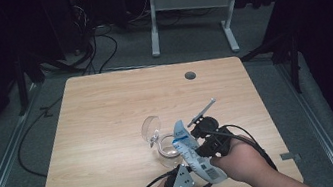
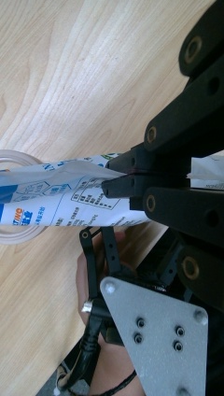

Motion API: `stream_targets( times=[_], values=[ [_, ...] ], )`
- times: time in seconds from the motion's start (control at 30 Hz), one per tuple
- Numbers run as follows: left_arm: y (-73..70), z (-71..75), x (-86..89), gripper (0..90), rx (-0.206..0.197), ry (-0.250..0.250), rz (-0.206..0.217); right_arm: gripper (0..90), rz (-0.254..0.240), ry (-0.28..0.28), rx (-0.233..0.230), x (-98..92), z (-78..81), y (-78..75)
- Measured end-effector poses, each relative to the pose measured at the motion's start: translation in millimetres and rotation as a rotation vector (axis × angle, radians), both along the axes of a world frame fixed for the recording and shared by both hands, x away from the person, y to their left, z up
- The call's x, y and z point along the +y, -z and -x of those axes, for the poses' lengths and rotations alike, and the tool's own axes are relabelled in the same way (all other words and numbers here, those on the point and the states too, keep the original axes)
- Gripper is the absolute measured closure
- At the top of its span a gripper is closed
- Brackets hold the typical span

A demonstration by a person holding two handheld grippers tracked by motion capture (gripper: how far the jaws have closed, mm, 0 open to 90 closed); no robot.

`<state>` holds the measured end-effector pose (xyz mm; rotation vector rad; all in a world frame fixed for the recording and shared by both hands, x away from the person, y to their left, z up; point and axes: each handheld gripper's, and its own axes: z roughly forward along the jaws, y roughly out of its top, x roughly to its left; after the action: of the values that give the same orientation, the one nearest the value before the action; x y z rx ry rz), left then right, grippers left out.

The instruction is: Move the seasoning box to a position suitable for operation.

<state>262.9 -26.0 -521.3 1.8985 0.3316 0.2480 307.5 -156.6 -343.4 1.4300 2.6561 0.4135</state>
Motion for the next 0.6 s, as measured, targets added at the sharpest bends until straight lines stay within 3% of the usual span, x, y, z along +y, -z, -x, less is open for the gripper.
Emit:
stream_targets(
  times=[0.3,0.37,0.6],
  values=[
    [-3.9,7.6,2.2,48.2,-0.034,-0.034,-0.002,90.0,-0.011,0.000,0.001,2.5,1.3,-2.4],
    [-5.1,8.3,4.0,54.8,-0.043,-0.044,-0.006,90.0,-0.011,-0.002,0.000,2.5,1.2,-3.0],
    [-6.6,11.6,3.6,59.8,-0.049,-0.052,-0.008,90.0,0.005,-0.020,0.002,1.1,-0.1,-3.7]
  ],
)
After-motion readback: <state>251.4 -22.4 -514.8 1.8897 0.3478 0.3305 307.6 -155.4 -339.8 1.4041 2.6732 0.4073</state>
